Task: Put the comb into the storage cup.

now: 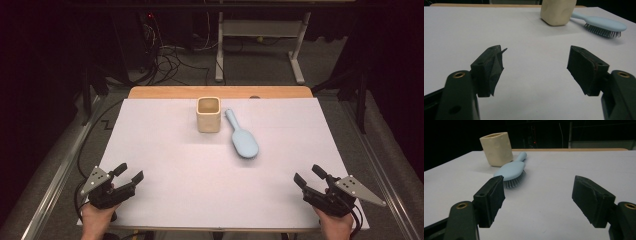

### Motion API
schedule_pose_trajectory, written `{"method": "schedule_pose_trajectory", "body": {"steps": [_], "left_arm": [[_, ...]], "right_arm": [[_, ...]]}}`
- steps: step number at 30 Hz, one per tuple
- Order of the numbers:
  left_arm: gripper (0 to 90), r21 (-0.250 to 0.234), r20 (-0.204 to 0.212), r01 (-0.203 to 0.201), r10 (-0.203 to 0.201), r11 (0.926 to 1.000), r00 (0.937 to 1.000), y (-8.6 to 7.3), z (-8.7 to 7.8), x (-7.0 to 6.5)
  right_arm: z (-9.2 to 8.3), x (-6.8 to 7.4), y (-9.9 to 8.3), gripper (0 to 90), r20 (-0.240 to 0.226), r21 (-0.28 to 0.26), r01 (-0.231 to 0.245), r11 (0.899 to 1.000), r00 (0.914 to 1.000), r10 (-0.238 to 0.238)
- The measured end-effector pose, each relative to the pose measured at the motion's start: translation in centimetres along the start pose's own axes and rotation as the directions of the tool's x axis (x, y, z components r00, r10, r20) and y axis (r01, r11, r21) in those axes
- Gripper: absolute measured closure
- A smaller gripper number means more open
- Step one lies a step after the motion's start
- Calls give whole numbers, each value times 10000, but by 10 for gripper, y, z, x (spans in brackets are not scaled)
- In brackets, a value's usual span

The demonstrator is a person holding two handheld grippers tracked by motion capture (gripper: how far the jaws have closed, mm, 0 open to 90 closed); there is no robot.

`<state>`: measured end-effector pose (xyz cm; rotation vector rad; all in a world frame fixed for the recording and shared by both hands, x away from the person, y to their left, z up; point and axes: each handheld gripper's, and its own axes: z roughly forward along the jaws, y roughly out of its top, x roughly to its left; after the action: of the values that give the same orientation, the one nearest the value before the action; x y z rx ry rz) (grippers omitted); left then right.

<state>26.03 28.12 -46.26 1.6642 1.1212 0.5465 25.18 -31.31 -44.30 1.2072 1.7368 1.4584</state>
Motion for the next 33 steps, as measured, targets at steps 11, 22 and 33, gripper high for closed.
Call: {"method": "schedule_pose_trajectory", "body": {"steps": [11,22,33], "left_arm": [[294,10,14,-20,20,10000,10000,0,1,0],[294,30,104,-19,18,10000,9999,0,1,-1],[294,49,108,-43,43,10000,9999,1,2,-1]], "right_arm": [[12,8,7,285,-314,88,288,9995,9991,-285],[28,14,15,292,-556,256,241,9994,9982,-226],[48,21,23,311,-874,411,287,9987,9959,-250]]}}
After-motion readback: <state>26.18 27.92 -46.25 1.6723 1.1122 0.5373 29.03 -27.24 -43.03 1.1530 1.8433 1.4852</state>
